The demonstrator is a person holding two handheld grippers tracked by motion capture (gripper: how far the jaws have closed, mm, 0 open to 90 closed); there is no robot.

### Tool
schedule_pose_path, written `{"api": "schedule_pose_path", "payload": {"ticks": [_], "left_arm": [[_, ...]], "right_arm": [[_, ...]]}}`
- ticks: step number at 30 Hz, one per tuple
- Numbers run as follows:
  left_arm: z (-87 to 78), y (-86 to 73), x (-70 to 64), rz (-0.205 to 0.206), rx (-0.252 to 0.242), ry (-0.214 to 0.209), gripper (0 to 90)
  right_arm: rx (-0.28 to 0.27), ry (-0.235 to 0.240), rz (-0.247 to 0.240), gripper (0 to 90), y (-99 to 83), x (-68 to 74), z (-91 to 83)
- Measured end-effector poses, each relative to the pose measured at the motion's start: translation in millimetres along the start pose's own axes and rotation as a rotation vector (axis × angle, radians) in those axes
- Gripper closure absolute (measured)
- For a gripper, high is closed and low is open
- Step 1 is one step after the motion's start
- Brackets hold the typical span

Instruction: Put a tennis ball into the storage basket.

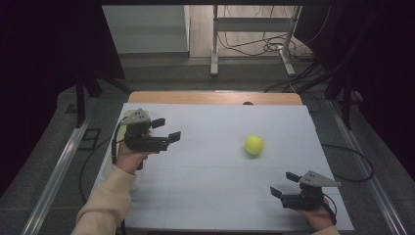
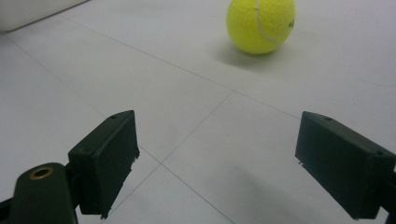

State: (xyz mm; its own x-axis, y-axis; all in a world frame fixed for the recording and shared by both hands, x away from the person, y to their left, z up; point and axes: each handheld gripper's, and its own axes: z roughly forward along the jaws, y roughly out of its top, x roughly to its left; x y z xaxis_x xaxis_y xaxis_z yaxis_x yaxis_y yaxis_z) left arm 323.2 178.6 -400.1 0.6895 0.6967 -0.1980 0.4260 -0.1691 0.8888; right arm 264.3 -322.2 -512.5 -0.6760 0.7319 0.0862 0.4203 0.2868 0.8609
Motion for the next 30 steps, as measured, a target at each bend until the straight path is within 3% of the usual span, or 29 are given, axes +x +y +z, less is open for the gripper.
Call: {"api": "schedule_pose_path", "payload": {"ticks": [11, 30], "left_arm": [[19.2, 2.7, -16.6, 0.033, 0.025, -0.048, 15.9], [69.6, 1.9, -42.2, 0.076, 0.101, -0.123, 15.5]], "right_arm": [[-0.003, -0.004, 0.001, 13.5, 0.1, 0.1, -0.4], [-0.005, -0.004, 0.005, 13.5, -0.7, 0.2, -2.4]]}}
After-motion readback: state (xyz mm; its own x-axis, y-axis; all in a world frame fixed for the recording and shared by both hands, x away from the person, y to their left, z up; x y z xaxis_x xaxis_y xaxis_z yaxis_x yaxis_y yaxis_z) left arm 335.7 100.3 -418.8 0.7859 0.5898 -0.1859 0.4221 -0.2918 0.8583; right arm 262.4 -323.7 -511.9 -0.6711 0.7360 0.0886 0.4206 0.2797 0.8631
